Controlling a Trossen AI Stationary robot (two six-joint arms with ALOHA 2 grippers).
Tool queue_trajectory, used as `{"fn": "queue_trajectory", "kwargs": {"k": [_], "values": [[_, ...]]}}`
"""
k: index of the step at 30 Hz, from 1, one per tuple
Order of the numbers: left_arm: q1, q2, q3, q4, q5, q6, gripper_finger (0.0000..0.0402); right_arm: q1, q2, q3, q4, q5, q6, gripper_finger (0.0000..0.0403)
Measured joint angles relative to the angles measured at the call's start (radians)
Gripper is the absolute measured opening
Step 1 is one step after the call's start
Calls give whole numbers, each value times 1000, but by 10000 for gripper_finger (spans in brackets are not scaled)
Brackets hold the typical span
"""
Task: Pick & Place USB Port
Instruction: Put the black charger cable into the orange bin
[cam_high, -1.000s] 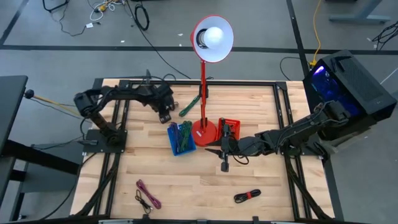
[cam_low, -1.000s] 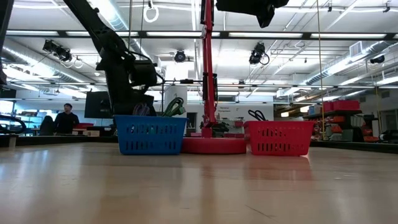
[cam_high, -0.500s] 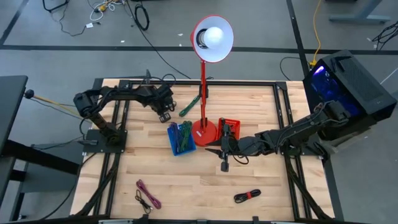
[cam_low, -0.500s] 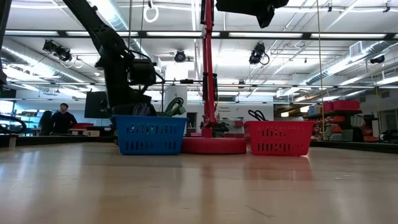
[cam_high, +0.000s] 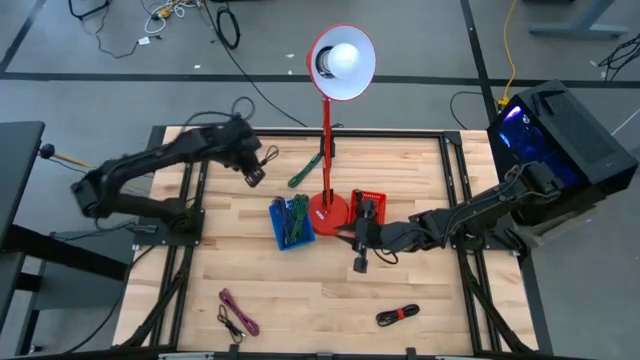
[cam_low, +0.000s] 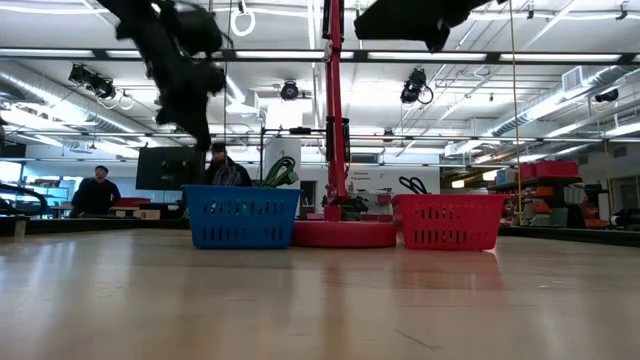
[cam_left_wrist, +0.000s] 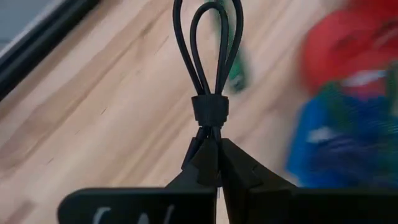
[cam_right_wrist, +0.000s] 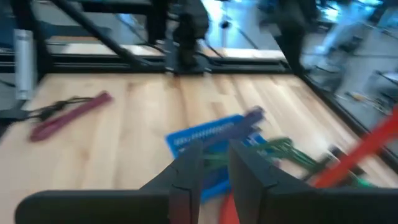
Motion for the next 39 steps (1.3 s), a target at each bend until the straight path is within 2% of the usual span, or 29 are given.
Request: {"fn": "queue_trajectory", "kwargs": {"k": [3,8,11,13,17,21,26,31,39], "values": [[-37,-126,0,0,70,-53,4,-1,0,0,-31,74,33,76],[-202,-302,-61,104,79,-185,4,-1,0,0,-39,133,45,76],[-345,-386,-138,214,35,-273,4,-3,0,0,-38,132,50,76],[-449,-429,-203,312,-30,-325,4,-7,0,0,-34,132,55,76],[-639,-459,-350,630,-164,-362,4,-19,0,0,-1,91,56,76],[-783,-404,-472,1020,-247,-315,4,-28,0,0,47,26,54,76],[-893,-257,-512,1306,-334,-233,4,-46,0,0,125,-5,17,76],[-932,-80,-444,1430,-338,-149,4,-77,0,0,199,-109,-1,76],[-913,111,-283,1433,-311,-24,4,-90,4,0,241,-195,-9,76]]}}
